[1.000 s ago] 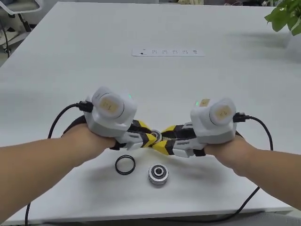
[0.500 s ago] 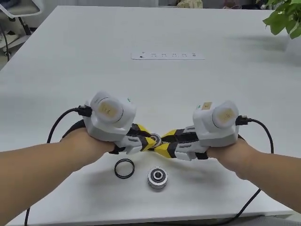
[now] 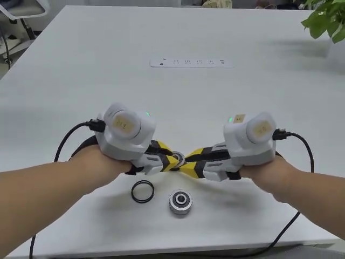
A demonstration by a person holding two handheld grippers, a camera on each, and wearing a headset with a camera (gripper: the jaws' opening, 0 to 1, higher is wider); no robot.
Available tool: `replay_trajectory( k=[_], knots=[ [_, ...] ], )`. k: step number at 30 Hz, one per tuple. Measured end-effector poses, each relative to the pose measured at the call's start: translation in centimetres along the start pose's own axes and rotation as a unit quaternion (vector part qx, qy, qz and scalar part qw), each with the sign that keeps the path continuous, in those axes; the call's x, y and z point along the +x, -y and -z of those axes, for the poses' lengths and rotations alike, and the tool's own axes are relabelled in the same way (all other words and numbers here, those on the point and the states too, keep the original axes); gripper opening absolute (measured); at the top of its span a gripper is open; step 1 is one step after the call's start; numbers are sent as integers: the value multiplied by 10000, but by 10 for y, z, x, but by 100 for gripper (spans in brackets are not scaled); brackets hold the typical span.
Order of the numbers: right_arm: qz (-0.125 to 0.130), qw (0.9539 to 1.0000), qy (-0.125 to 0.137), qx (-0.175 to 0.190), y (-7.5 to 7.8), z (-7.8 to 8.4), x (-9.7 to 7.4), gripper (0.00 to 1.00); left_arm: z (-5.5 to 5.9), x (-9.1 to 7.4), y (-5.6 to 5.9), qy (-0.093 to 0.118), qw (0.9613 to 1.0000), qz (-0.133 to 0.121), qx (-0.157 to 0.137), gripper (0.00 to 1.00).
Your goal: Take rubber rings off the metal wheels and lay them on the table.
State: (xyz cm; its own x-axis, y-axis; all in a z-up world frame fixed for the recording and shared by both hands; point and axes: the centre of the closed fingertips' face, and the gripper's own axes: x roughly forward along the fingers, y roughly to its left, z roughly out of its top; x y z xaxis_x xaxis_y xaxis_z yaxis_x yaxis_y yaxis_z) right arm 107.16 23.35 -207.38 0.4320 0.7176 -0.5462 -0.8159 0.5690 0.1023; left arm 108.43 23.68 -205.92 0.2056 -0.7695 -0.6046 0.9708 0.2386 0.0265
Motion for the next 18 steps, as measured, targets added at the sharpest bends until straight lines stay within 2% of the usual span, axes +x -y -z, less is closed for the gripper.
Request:
replay_trajectory(
  k=[8,10,11,18],
  knots=[
    [-31,10000,-16,-66,1,0,-1,10,0,1,-1,-7,10000,2,-2,7],
    [-5,9999,-62,-118,3,3,-4,0,0,1,-1,-6,10000,2,-6,7],
    [-57,10000,-28,-11,3,2,-3,0,0,1,-1,-3,10000,1,-5,7],
    [-25,10000,-67,16,4,4,-1,0,0,0,-1,-14,10000,0,-17,7]
  ],
)
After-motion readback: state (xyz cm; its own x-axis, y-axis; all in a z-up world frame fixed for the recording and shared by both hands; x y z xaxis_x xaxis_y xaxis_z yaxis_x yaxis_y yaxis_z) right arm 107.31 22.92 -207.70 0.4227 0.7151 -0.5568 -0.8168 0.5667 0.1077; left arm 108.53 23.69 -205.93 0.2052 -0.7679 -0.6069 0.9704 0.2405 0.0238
